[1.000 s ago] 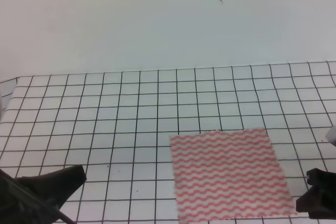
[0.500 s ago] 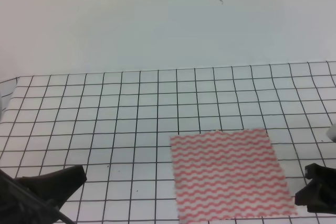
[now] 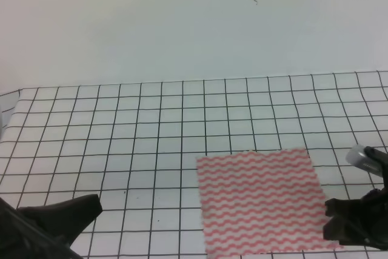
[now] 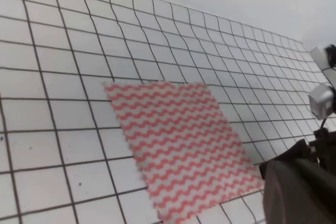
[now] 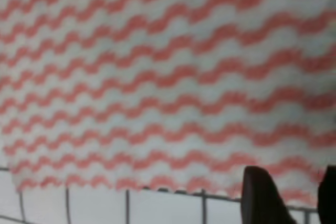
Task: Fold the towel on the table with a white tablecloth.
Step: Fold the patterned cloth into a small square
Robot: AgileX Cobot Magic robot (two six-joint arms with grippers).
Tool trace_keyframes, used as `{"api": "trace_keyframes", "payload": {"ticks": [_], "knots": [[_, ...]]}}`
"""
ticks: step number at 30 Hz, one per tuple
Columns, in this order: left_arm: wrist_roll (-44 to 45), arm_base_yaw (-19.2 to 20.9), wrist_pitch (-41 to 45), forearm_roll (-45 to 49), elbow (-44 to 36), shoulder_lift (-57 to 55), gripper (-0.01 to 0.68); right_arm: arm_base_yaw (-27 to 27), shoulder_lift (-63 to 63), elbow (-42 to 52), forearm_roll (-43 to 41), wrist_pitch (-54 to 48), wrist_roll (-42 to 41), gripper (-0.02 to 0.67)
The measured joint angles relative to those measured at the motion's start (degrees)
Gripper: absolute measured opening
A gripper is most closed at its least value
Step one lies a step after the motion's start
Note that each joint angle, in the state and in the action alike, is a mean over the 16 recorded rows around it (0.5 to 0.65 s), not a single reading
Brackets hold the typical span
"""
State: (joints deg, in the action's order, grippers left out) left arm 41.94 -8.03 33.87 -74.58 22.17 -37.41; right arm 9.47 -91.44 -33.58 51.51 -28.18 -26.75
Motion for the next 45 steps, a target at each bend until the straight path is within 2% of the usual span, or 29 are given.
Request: {"api": "trace_keyframes", "payload": {"ticks": [13,38,45], "knots": [[0.3,0.0,1.0,0.0,-0.1,0.0,-0.002,1.9,-0.1,0.0,-8.5,2.5,8.5,0.246],[0.1,0.0,1.0,0.4,0.0,0.0,-0.002,1.9,-3.2,-1.2,-4.5,1.4,6.5,0.238],[0.1,0.0,1.1,0.3,0.0,0.0,-0.002,1.9,-2.3,-2.5,-4.5,0.2,6.3,0.194]]}}
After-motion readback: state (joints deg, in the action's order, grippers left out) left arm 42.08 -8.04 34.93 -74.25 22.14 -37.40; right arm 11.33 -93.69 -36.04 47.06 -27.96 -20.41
